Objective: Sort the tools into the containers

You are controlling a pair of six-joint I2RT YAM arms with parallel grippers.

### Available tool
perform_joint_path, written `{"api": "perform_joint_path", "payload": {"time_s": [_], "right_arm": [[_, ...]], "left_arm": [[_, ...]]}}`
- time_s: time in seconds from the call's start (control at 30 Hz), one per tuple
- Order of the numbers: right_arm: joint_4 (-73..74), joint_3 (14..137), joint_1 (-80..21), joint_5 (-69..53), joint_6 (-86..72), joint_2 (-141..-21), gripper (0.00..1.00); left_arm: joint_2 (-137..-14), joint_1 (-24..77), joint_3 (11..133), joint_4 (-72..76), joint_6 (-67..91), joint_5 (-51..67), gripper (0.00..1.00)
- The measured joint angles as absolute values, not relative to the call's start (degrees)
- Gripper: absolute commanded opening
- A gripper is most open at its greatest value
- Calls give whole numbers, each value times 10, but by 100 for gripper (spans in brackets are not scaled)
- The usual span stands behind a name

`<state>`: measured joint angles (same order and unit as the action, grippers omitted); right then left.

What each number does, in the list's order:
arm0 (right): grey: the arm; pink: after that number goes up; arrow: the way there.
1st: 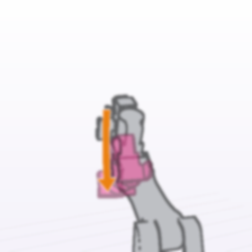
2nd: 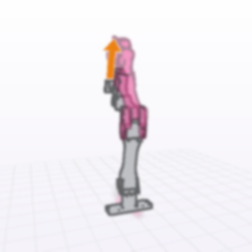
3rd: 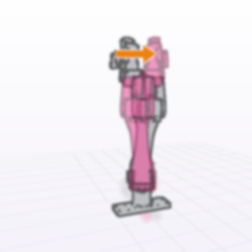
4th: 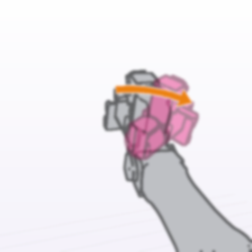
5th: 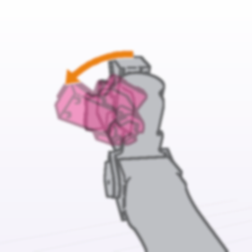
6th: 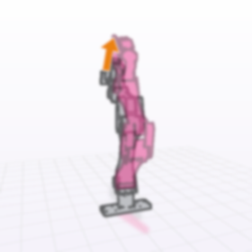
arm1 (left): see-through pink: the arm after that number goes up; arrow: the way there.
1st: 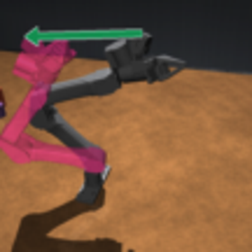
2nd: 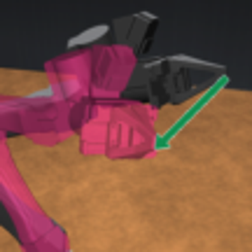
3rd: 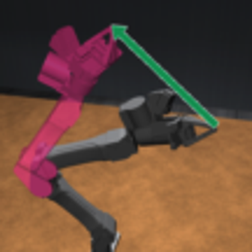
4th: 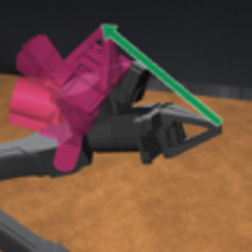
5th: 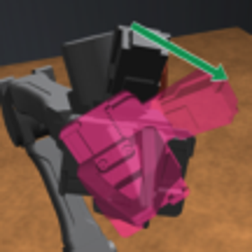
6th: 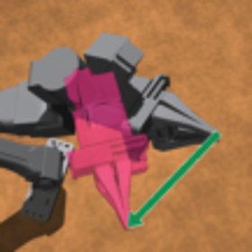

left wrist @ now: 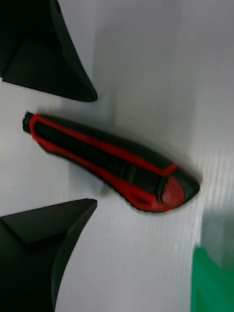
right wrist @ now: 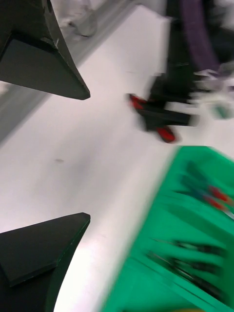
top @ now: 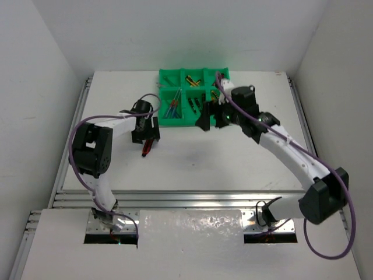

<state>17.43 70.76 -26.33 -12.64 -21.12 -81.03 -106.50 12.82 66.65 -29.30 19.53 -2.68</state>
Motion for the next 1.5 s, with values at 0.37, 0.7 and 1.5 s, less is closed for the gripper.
{"api": "perform_joint_path", "payload": {"time_s": [0.37, 0.7, 1.5], "right_arm": [[159, 550, -270, -182, -229, -683, 99], [29, 468, -270, -225, -340, -691, 99], [-111, 459, -369, -76, -587, -841, 0]], "left_arm": [[-1058, 186, 640, -275, 203, -78, 3], [-908, 256, 467, -194, 239, -14, 0], [-768, 307, 381, 113, 345, 293, 30]]}}
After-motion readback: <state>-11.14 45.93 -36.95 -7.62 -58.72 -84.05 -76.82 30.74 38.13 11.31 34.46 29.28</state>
